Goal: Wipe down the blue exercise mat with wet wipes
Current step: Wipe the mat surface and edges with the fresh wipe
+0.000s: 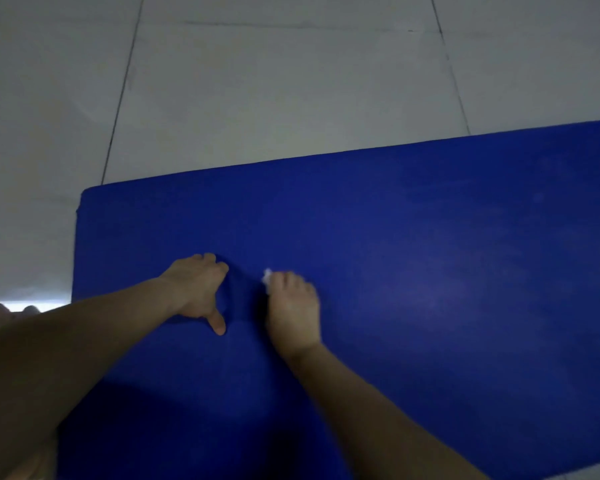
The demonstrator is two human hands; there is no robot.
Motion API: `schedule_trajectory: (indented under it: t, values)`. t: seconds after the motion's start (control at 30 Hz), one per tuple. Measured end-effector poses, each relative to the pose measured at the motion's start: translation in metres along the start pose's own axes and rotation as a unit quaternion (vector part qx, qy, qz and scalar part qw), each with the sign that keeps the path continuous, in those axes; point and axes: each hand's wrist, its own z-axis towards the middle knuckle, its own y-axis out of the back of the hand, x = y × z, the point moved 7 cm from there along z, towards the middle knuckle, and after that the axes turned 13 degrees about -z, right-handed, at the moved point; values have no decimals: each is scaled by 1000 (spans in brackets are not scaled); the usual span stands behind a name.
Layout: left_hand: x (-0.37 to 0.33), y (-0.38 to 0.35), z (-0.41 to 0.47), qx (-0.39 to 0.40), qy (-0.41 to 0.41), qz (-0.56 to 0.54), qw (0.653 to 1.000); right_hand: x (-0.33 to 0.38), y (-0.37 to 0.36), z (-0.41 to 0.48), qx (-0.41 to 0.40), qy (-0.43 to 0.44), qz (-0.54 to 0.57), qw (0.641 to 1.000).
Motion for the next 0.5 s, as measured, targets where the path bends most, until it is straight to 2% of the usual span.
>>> schedule_trajectory:
  t: [0.1,0.2,0.3,0.4,0.5]
  values:
    - [-3,-1,1,4,11,-1,1000,34,0,-19,16,107,30,994]
    - [-4,0,1,12,18,-9,1000,14,4,-7,-21,142,11,990]
    - [-3,-1,0,14,16,-27,999,-43,4,13,-61,83,-15,995]
    - [-2,0,-1,15,17,-31,999,-110,1,24,-53,40,-71,995]
    - [-3,-1,-1,14,11,-31,999,-190,3,37,-48,-73,-150,985]
